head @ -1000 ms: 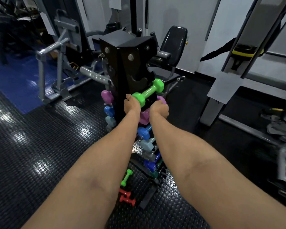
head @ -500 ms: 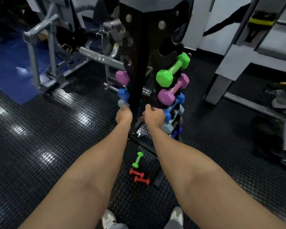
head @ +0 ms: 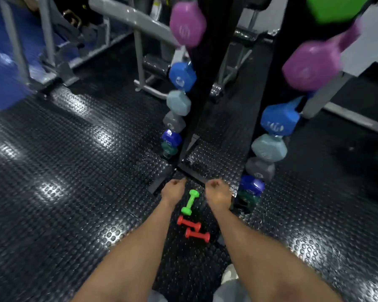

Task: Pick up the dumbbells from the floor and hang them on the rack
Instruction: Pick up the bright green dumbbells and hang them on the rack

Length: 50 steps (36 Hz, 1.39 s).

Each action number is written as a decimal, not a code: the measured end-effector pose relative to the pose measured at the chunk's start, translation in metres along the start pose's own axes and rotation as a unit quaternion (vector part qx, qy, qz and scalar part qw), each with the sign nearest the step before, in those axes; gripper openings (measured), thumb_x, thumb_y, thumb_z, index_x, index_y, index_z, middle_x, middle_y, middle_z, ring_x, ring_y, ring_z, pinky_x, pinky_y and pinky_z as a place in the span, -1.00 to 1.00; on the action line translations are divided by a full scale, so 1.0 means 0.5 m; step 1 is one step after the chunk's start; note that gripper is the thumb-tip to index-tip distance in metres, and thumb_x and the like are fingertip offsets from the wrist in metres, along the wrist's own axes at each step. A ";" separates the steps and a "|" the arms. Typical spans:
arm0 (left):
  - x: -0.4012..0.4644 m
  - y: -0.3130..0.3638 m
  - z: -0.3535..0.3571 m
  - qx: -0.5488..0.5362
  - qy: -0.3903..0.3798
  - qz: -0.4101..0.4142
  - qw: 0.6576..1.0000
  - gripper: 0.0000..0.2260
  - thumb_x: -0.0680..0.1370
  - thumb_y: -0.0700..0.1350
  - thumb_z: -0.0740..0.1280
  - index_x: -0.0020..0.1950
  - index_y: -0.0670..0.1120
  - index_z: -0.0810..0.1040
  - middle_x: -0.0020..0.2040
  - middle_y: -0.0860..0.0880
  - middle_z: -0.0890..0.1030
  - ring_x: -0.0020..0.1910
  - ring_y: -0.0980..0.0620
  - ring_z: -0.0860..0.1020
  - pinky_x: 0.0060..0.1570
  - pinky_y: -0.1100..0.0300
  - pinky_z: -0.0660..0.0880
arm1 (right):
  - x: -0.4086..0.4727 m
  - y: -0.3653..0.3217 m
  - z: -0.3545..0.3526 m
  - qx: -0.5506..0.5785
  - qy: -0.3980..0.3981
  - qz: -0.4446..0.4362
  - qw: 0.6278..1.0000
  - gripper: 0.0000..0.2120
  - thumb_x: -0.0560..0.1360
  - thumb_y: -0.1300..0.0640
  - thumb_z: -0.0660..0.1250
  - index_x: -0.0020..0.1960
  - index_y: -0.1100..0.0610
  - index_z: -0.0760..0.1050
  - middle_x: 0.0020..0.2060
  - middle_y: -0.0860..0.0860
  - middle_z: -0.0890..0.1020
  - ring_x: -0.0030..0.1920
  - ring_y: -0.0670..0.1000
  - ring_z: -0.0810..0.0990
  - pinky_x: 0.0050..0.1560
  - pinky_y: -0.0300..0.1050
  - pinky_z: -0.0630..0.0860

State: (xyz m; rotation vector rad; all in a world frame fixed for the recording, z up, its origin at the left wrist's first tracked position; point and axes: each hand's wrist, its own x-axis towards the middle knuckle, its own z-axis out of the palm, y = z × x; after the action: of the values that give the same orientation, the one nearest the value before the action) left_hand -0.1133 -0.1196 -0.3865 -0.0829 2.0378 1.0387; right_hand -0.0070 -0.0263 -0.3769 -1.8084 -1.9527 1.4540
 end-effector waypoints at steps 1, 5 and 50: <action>0.044 -0.033 0.019 0.003 0.003 -0.003 1.000 -0.65 0.58 0.06 0.32 0.11 -0.23 0.59 0.19 -0.30 0.61 0.21 -0.26 0.57 0.26 -0.09 0.50 | 0.035 0.035 0.032 -0.011 0.005 0.004 1.000 -0.96 0.52 0.02 0.32 -0.06 -0.07 0.54 -0.10 -0.03 0.70 -0.13 0.03 0.66 -0.22 -0.18 0.51; 0.206 -0.140 0.083 0.025 0.012 -0.002 1.000 -0.65 0.58 0.08 0.31 0.19 -0.16 0.59 0.19 -0.19 0.62 0.22 -0.19 0.57 0.26 0.00 0.50 | 0.168 0.158 0.149 -0.030 0.043 0.011 0.999 -0.83 0.52 0.04 0.32 0.10 -0.02 0.53 -0.04 0.00 0.68 -0.09 0.04 0.60 -0.13 -0.19 0.44; 0.323 -0.185 0.060 -0.267 0.070 0.018 0.961 -0.77 0.24 -0.12 0.34 -0.15 -0.15 0.58 -0.15 -0.05 0.53 -0.18 -0.04 0.47 -0.17 0.14 0.49 | 0.291 0.107 0.297 0.231 -0.095 0.141 0.958 -0.80 0.40 0.17 0.47 -0.07 0.25 0.52 -0.05 0.18 0.63 -0.11 0.12 0.68 -0.11 0.05 0.69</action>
State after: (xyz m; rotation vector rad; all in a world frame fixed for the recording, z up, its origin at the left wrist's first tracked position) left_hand -0.1632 -0.1127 -0.5681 -0.4095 1.8310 1.6216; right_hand -0.1055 0.0022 -0.5655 -1.8249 -1.2912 2.0316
